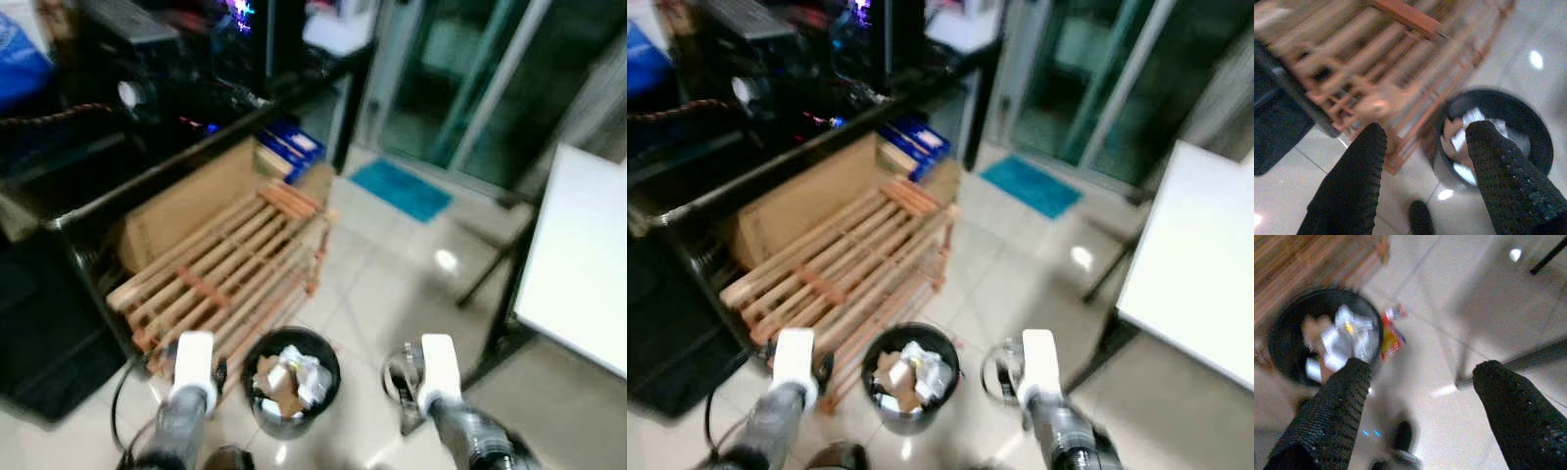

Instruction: Picking trash to rubbish bin

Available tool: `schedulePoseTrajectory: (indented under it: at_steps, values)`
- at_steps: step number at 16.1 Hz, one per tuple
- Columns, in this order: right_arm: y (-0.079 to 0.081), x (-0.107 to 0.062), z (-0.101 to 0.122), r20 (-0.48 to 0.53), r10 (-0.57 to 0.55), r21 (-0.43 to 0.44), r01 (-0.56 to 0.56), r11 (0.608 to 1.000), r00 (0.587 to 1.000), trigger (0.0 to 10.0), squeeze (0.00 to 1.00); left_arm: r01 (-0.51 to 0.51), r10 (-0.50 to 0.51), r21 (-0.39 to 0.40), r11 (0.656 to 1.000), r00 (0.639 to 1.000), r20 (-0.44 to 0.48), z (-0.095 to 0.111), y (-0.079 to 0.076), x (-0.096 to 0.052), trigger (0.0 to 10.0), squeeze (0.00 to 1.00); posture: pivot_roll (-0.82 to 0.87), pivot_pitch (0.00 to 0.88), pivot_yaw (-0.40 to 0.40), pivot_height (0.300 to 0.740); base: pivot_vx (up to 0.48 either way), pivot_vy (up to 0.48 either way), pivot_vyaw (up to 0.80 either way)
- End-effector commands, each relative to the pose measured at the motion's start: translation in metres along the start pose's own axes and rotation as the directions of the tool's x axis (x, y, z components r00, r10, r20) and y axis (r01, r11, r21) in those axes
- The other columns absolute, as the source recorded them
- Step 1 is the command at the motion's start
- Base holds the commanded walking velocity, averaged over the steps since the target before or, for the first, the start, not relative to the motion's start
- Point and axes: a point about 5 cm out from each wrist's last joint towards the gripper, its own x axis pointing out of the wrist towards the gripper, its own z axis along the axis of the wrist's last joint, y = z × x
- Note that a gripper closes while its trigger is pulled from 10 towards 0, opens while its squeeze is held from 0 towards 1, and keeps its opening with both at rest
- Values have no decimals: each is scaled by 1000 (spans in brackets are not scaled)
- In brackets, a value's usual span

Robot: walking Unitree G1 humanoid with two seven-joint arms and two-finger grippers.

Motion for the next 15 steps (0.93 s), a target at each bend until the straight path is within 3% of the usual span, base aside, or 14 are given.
schedulePoseTrajectory:
  at_steps: [1, 5, 9, 15]
  values:
    - [-2, 2, 15, 44, -6, -9, 7, 1000, 999, 10000, 0, -1, 1, -6, 1000, 999, -40, -13, -1, -4, 10000, 0, 39, 1, -79, 740, -330, 0, 0]
    - [-2, 2, 15, 43, -5, -11, 6, 1000, 999, 10000, 0, -3, 3, -3, 1000, 999, -47, -13, -2, -4, 10000, 0, 39, 4, -82, 740, -330, 0, 0]
    - [-1, 2, 14, 41, -1, -12, 2, 1000, 999, 10000, 0, -10, 8, -59, 998, 999, -42, -14, 0, -5, 10000, 0, 36, 7, -81, 740, 0, 0, 0]
    - [-1, 2, 12, 37, 3, -20, -2, 1000, 999, 10000, 0, -27, 23, -48, 998, 998, -66, -16, 8, -5, 10000, 0, 38, 0, -79, 740, 0, 0, 0]
